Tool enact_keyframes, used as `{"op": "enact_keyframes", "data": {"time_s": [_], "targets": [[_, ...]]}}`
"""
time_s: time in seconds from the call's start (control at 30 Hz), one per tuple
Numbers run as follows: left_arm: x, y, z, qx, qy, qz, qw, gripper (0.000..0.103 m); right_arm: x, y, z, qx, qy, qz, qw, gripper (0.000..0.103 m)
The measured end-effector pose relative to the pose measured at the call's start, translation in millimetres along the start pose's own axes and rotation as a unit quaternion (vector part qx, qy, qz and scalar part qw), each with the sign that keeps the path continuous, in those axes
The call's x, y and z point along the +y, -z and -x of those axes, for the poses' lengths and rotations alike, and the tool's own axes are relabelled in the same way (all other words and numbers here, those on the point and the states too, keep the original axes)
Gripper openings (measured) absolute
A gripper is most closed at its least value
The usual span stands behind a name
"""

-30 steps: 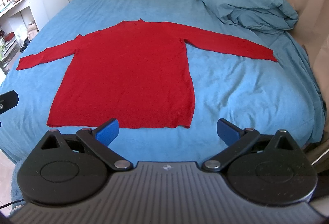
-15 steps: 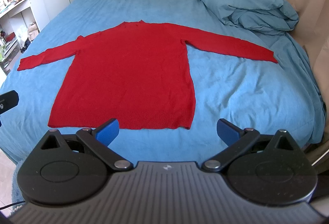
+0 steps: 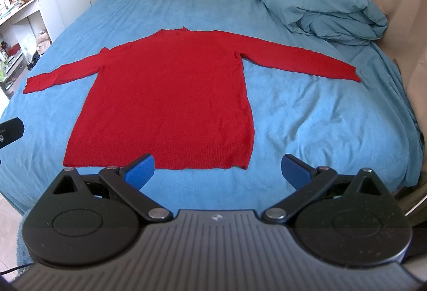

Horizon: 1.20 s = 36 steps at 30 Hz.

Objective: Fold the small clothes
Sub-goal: 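Lower the right gripper onto the sweater sleeve cuff and close it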

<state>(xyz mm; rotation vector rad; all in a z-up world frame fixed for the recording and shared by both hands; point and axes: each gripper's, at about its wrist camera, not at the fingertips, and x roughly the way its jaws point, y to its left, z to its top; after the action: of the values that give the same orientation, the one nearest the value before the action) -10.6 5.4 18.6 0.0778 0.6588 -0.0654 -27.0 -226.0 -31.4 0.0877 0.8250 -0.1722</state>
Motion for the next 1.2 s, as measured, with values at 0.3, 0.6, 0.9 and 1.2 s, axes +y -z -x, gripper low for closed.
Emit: {"op": "enact_keyframes", "data": {"time_s": [0.3, 0.6, 0.9, 1.2], "targets": [[-25, -64, -66, -0.016, 0.011, -0.010, 0.9998, 0.103, -35, -45, -40, 0.001, 0.014, -0.031, 0.999, 0.103], [-80, -151, -225, -0.034, 0.063, -0.035, 0.9968, 0.103, -121, -126, -176, 0.003, 0.071, -0.085, 0.994, 0.103], [-151, -201, -357, 0.006, 0.106, -0.044, 0.9934, 0.103, -232, -178, -308, 0.011, 0.108, -0.173, 0.979, 0.103], [-187, -197, -460, 0.063, 0.075, -0.044, 0.9942, 0.103, -335, -175, -385, 0.000, 0.137, -0.289, 0.948, 0.103]]}}
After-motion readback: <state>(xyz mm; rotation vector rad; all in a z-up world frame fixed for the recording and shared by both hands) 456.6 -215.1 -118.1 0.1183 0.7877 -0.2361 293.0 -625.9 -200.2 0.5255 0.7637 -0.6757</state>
